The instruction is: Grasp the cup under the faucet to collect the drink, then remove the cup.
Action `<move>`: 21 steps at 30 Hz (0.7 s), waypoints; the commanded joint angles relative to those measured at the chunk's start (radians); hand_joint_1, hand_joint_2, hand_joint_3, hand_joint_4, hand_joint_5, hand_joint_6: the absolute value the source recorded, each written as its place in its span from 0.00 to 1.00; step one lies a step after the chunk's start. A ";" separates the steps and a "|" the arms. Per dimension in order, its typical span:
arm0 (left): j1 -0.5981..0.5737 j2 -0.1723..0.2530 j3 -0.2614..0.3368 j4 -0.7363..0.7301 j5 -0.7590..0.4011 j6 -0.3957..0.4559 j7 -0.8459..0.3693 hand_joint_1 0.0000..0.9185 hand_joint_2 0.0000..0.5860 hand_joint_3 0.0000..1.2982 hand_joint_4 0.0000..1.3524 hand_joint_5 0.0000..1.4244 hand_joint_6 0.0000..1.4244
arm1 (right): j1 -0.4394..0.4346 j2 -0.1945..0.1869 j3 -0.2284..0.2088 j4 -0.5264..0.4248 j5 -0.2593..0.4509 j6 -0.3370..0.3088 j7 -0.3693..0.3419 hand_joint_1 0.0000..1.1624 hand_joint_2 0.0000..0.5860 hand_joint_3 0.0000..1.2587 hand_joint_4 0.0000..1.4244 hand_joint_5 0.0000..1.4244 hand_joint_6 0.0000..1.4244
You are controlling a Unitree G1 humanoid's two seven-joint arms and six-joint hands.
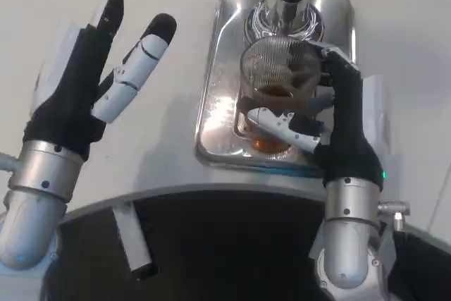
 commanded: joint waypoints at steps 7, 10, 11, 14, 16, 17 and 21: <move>0.040 0.025 0.016 -0.026 0.018 0.010 0.004 0.00 0.39 0.00 0.00 0.00 0.00 | 0.069 0.016 0.023 -0.101 0.002 0.003 0.034 1.00 0.73 0.65 0.58 0.61 0.83; 0.057 0.043 0.024 -0.031 0.020 0.015 -0.002 0.00 0.39 0.00 0.00 0.00 0.00 | 0.096 0.013 0.030 -0.135 0.003 0.011 0.052 1.00 0.72 0.65 0.58 0.61 0.83; 0.062 0.048 0.026 -0.032 0.020 0.017 -0.003 0.00 0.38 0.00 0.00 0.00 0.00 | 0.105 0.012 0.031 -0.144 0.004 0.014 0.057 1.00 0.72 0.65 0.58 0.61 0.83; 0.076 0.065 0.033 -0.033 0.022 0.022 -0.008 0.00 0.38 0.00 0.00 0.00 0.00 | 0.128 0.008 0.034 -0.172 0.005 0.024 0.072 1.00 0.72 0.65 0.58 0.61 0.83; 0.093 0.097 0.039 -0.037 0.038 0.028 -0.020 0.00 0.38 0.00 0.00 0.00 0.00 | 0.145 0.002 0.037 -0.202 0.006 0.030 0.087 1.00 0.72 0.65 0.58 0.61 0.83; 0.099 0.108 0.041 -0.039 0.045 0.029 -0.024 0.00 0.37 0.00 0.00 0.00 0.00 | 0.154 0.000 0.038 -0.218 0.007 0.033 0.095 1.00 0.72 0.65 0.58 0.61 0.83; 0.128 0.177 0.043 -0.049 0.101 0.034 -0.050 0.00 0.36 0.00 0.00 0.00 0.00 | 0.178 -0.009 0.036 -0.276 0.014 0.047 0.129 1.00 0.72 0.64 0.58 0.61 0.83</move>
